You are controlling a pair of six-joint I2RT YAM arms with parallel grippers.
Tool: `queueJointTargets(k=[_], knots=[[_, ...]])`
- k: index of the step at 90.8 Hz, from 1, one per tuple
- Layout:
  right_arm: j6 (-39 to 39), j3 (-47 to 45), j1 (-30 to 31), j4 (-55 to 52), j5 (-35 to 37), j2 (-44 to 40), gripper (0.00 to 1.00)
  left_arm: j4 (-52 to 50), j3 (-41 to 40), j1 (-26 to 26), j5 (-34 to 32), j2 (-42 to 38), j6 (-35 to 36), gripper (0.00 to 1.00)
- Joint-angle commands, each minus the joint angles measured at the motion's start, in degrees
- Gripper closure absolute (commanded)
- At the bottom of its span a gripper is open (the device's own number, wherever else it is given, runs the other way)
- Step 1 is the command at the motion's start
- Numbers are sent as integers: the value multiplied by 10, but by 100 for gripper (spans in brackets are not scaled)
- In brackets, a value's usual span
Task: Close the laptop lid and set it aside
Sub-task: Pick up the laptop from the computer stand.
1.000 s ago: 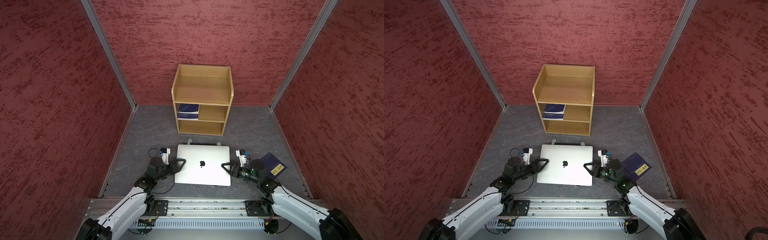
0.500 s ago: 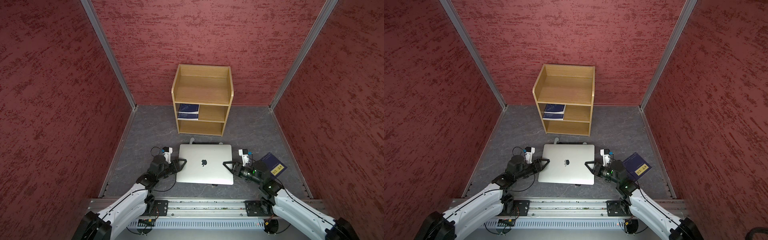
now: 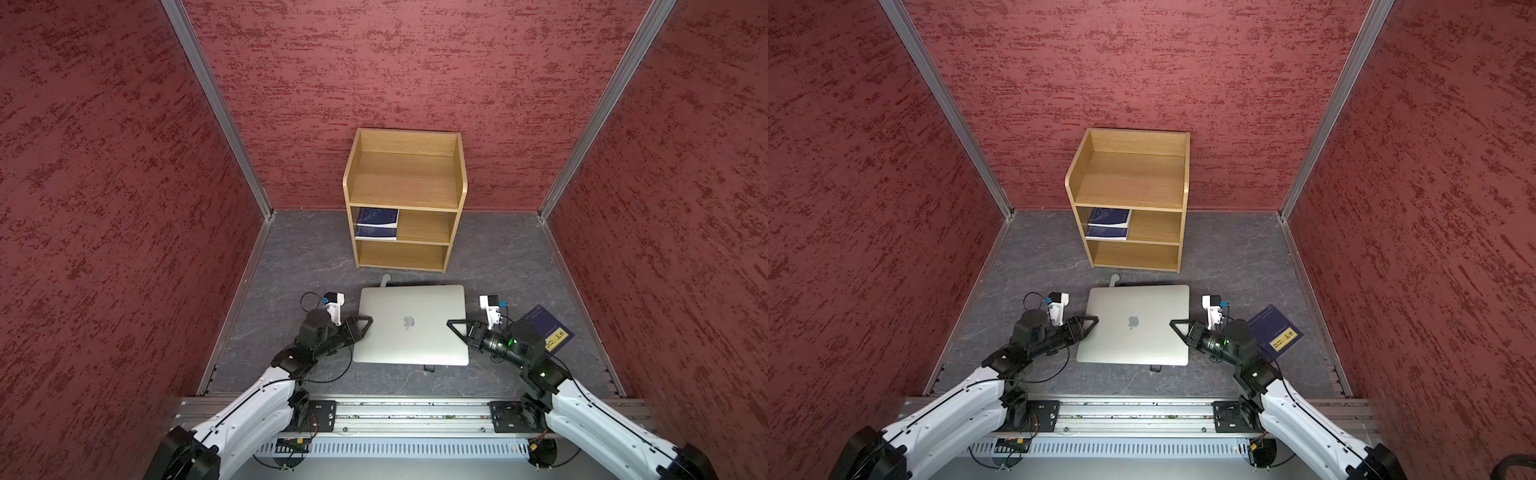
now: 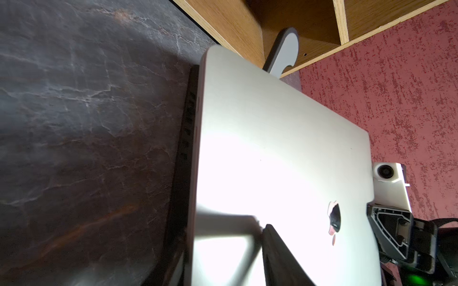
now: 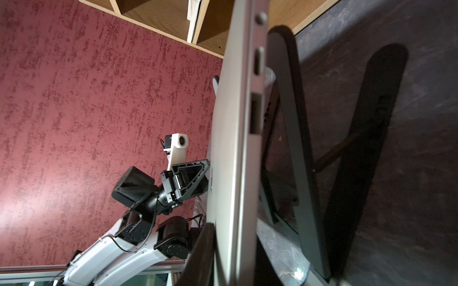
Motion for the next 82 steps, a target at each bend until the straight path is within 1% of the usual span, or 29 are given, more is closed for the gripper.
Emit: queueJointTargets(k=[1, 22, 28, 47, 52, 68, 71, 78, 82], knots=[[-13, 33, 12, 31, -25, -8, 82, -18, 18, -7, -2, -7, 14, 53], [4, 33, 15, 46, -28, -4, 93, -31, 22, -8, -5, -13, 14, 52], [10, 37, 17, 44, -26, -7, 100, -33, 24, -7, -6, -15, 13, 51], [30, 47, 19, 36, -19, -19, 100, -73, 47, -7, -10, -32, 24, 49], [37, 53, 19, 34, -19, -24, 100, -90, 57, -7, -10, -43, 28, 46], [64, 69, 19, 30, -7, -42, 100, -150, 93, -6, -28, -95, 37, 26], [68, 73, 19, 28, -5, -45, 100, -175, 107, -3, -33, -105, 44, 23], [72, 86, 19, 12, -1, -57, 100, -238, 151, -1, -51, -130, 66, 20], [73, 94, 20, 0, 2, -63, 100, -266, 174, 0, -68, -143, 74, 16]])
